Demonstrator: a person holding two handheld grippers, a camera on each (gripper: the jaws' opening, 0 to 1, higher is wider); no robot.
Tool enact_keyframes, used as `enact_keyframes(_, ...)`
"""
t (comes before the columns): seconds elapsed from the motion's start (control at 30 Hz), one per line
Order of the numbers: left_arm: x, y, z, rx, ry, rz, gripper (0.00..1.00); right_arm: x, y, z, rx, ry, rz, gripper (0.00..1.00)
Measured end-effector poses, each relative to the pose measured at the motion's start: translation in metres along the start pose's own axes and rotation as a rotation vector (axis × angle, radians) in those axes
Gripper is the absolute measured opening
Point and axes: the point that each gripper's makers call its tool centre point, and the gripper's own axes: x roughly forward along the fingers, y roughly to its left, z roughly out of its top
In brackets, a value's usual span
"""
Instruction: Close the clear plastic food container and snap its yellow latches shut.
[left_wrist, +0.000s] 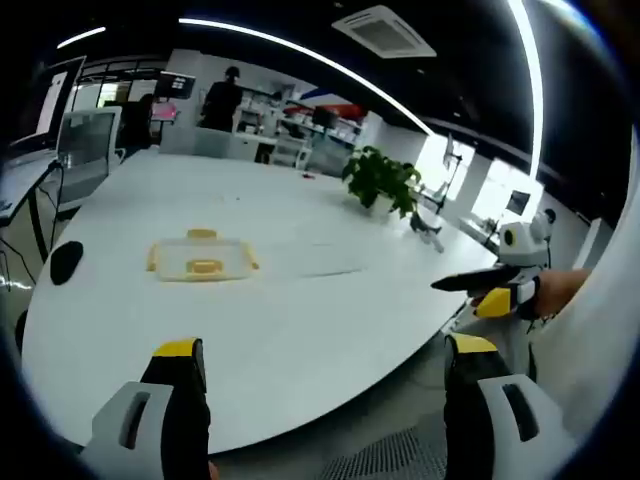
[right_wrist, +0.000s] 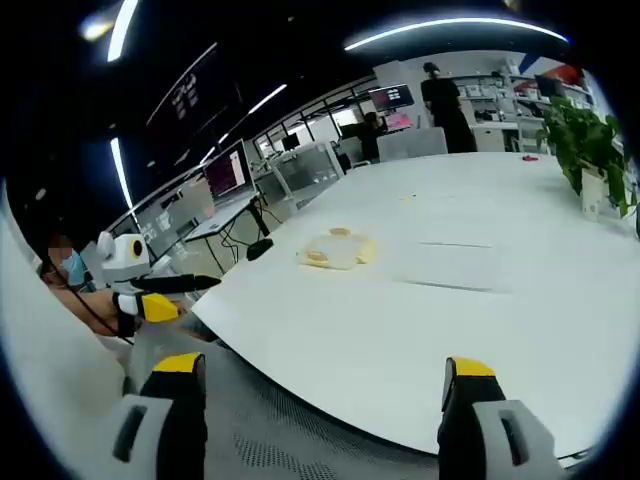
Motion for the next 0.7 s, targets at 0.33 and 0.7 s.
enact_keyframes(0.33,-0.0003,-0.0006,-0.0003,0.002,0.002,-0.002,0.99,0.0002,0.0006,-0.0009,-0.001,0.006,0.004,0.97)
enact_keyframes(0.7,-0.0004,-0.0013,0.0,0.006,0.001,-0.006,0.99,-0.0005,0.0016,0.0021,-0.004,-0.008,0.009,0.99)
